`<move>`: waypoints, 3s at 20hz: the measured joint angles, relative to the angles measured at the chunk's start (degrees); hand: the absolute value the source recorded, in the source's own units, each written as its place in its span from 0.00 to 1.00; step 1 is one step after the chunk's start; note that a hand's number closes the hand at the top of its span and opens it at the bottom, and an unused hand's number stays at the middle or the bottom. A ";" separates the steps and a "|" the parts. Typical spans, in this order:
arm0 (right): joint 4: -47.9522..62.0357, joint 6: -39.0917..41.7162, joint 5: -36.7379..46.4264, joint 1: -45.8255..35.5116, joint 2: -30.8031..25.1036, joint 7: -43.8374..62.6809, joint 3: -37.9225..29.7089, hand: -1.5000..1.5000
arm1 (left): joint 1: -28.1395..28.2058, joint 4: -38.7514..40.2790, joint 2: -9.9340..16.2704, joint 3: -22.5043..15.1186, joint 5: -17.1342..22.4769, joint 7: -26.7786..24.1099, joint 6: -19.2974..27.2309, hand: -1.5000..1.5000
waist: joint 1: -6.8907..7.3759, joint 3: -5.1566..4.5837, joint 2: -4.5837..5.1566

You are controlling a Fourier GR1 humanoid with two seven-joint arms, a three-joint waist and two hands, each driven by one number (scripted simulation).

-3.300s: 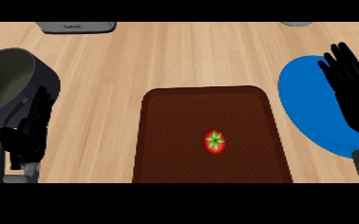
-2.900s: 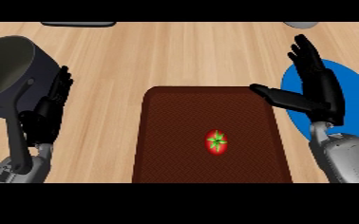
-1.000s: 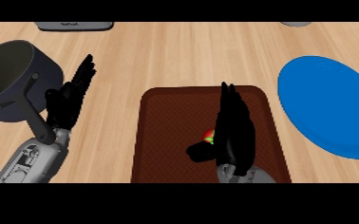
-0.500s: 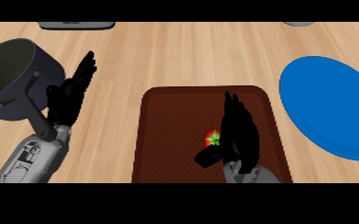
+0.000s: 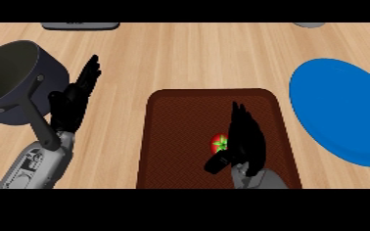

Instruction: Pick the tomato from the tray and place it in the plate

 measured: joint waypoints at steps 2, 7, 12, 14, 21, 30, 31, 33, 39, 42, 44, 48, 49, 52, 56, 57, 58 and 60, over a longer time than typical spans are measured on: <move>0.85 -0.17 0.12 0.72 0.03 -0.23 -0.13 0.00 | -0.49 0.01 -0.17 0.28 -0.27 0.40 -0.16 0.50 | -0.07 0.00 0.00; 1.81 -0.59 -0.05 1.98 0.06 -0.38 0.17 1.00 | 0.05 0.25 -0.52 1.17 -1.06 -0.03 -0.75 0.50 | -0.08 0.02 0.00; 4.14 -1.69 3.23 1.82 0.27 -2.41 -0.25 1.00 | -0.30 0.63 -0.97 2.42 -1.67 0.65 -2.16 0.50 | -0.12 0.01 -0.07; 4.65 -2.44 4.26 2.22 0.39 -3.59 -0.15 1.00 | -1.31 1.52 -1.60 2.87 -2.24 0.88 -2.28 0.50 | -0.19 -0.06 -0.22; 4.10 -2.83 8.17 1.05 0.24 -4.61 -2.22 1.00 | -0.99 0.92 -2.57 4.05 -3.71 0.96 -3.04 0.50 | -0.24 -0.02 -0.12; -2.11 -0.29 -0.54 7.71 -24.04 -27.84 -14.30 1.00 | 1.17 0.45 -2.40 5.43 -3.83 1.32 -2.11 0.50 | -3.67 0.44 -0.42; -2.65 -0.61 -1.81 7.95 -26.42 -30.89 -16.00 1.00 | 1.36 0.46 -2.39 5.59 -3.85 1.26 -1.89 0.50 | -4.20 0.50 -0.58; -3.78 -1.77 -4.42 7.83 -30.69 -37.14 -19.66 1.00 | 1.62 0.57 -2.21 6.02 -3.70 1.33 -1.77 0.50 | -4.93 0.61 -0.82; -4.67 -4.35 -15.56 7.87 -39.87 -56.92 -31.10 1.00 | 2.57 0.12 -1.97 6.56 -3.46 1.30 -1.57 0.50 | -5.67 0.81 -1.13; -3.42 -3.62 -22.94 7.88 -43.03 -67.57 -36.77 1.00 | 2.83 0.11 -2.00 6.75 -3.34 0.99 -1.64 0.50 | -5.40 0.76 -0.94; -1.03 -1.50 -28.18 8.30 -45.27 -74.57 -40.62 1.00 | 2.72 -0.20 -1.98 6.69 -3.16 1.06 -1.99 0.50 | -5.00 0.70 -0.76; 7.76 5.55 -37.70 8.87 -49.62 -88.17 -47.60 1.00 | 2.45 -1.13 -2.17 6.00 -3.35 0.99 -2.65 0.50 | -2.97 0.50 -0.26; 10.55 7.58 -39.26 9.00 -50.71 -91.41 -48.83 1.00 | 1.91 -1.62 -2.27 5.63 -3.47 1.73 -2.76 0.50 | -2.45 0.45 -0.16; 19.89 12.35 -41.16 6.91 -53.10 -99.23 -50.11 1.00 | 0.08 -1.52 -3.02 4.67 -4.32 2.73 -2.95 0.50 | -0.84 0.31 0.17; 31.22 15.51 -39.21 0.99 -54.03 -106.45 -48.07 1.00 | -0.14 -0.93 -3.66 4.50 -5.05 1.94 -3.95 0.50 | 0.42 0.20 0.31; 32.36 15.86 -38.52 -0.44 -53.47 -106.73 -47.17 1.00 | -0.33 -0.74 -3.80 4.78 -5.18 2.00 -4.17 0.50 | 0.46 0.16 0.28; 34.13 15.79 -37.56 -1.82 -52.85 -107.65 -46.32 1.00 | -0.03 -1.23 -4.04 4.82 -5.33 2.27 -4.23 0.50 | 0.56 0.14 0.27; 35.88 15.31 -35.25 -4.47 -51.62 -107.53 -44.31 1.00 | -0.64 -0.47 -4.75 5.00 -5.84 2.31 -4.46 0.50 | 0.57 0.10 0.25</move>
